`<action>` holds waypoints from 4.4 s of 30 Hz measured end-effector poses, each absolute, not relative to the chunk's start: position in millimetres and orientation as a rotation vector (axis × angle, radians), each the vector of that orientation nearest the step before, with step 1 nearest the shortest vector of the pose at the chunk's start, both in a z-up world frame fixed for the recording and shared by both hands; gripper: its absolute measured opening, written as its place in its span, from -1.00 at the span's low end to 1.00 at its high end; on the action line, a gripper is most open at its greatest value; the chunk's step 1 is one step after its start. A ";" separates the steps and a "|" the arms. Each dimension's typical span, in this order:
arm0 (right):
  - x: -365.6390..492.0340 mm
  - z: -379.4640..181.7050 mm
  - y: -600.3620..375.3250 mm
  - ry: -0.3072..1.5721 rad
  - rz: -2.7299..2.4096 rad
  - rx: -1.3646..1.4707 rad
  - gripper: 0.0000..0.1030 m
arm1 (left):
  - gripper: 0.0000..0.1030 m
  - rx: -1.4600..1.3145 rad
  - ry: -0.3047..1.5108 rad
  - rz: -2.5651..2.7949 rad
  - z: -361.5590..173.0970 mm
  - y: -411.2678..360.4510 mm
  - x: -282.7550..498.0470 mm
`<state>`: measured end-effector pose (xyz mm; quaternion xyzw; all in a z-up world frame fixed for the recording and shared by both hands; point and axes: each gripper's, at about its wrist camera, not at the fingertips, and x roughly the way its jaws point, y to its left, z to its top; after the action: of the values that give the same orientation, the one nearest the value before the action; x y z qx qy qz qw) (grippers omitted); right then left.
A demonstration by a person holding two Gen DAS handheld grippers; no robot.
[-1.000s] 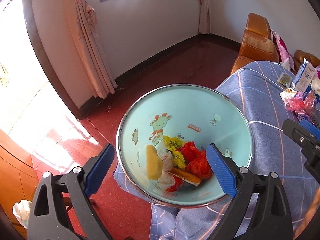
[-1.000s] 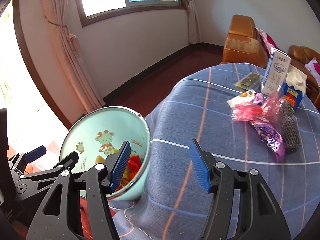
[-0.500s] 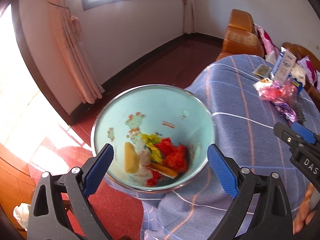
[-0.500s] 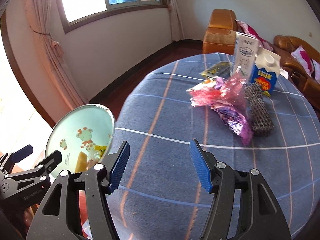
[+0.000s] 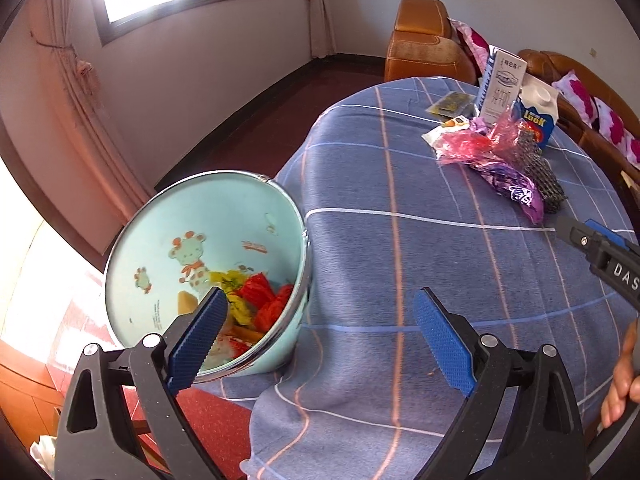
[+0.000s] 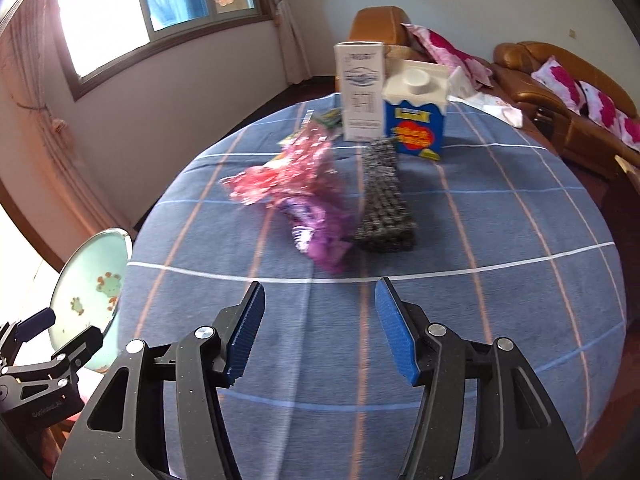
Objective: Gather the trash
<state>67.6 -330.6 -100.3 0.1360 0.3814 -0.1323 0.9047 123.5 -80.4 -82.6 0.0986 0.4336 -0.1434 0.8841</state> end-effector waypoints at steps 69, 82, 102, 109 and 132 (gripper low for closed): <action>25.9 -83.8 -407.9 0.759 -0.284 0.344 -0.62 | -0.66 0.925 0.599 -0.353 -90.8 -224.3 99.7; 20.8 -81.3 -410.4 0.753 -0.300 0.344 -0.62 | -0.66 0.843 0.618 -0.339 -73.3 -203.9 105.0; 22.4 -86.8 -396.6 0.790 -0.315 0.299 -0.62 | -0.66 0.750 0.640 -0.369 -65.2 -190.2 104.4; 22.8 -89.7 -393.1 0.801 -0.313 0.289 -0.62 | -0.66 0.739 0.644 -0.366 -64.4 -185.8 104.8; 28.8 -82.2 -354.1 0.800 -0.273 0.213 -0.62 | -0.66 0.623 0.655 -0.362 -51.3 -141.4 98.2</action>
<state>28.8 -354.1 -82.2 0.1030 0.3875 -0.1320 0.9065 98.2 -141.4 -51.3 0.2994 0.3148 -0.1740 0.8837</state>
